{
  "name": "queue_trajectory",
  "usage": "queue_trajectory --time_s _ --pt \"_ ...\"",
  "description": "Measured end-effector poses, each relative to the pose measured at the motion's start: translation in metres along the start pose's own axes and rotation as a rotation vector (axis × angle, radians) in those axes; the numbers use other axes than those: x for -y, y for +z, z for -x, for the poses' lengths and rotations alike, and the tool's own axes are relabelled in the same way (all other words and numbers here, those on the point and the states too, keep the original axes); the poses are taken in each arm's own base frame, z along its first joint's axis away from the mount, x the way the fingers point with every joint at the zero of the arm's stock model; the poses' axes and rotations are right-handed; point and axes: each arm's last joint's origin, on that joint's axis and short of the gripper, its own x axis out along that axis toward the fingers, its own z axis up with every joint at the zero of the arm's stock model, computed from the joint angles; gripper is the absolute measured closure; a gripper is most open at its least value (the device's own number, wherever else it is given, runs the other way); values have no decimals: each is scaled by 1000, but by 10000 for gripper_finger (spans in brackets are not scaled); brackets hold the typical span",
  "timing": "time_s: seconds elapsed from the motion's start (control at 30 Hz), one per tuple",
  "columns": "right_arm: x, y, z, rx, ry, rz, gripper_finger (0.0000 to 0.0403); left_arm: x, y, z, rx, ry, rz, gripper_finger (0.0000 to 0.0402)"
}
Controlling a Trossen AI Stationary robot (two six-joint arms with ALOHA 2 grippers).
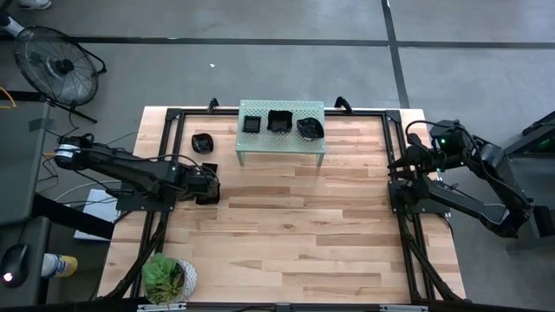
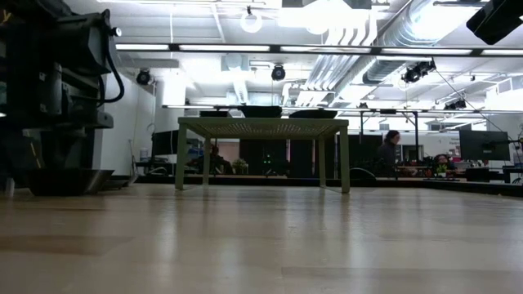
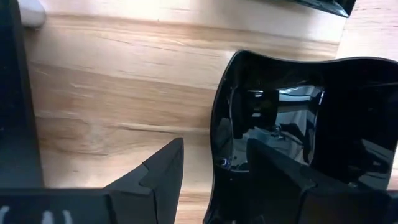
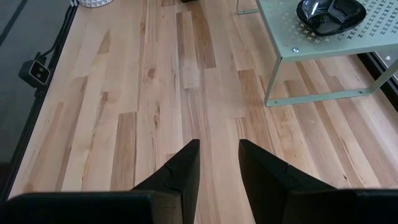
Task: Pick & Place Mini shaped plates
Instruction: Stack the wave square shaped plate on top of the wave square shaped plate on the shelf
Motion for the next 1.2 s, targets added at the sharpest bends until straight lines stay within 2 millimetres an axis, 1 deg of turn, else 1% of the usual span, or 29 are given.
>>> queue_trajectory --time_s 0.3,0.43,0.53,0.8,1.2 --pt "0 0 0 0 0 0 297 -3 2 9 2 -72 -8 229" --pt "0 0 0 0 0 0 297 -7 3 12 1 -69 -7 231" --pt "0 0 0 0 0 0 297 -8 3 13 -3 -62 -7 243" --pt "0 0 0 0 0 0 297 -6 2 13 -8 -76 -6 289" --pt "0 0 0 0 0 0 297 -7 2 13 -17 -67 -7 298"
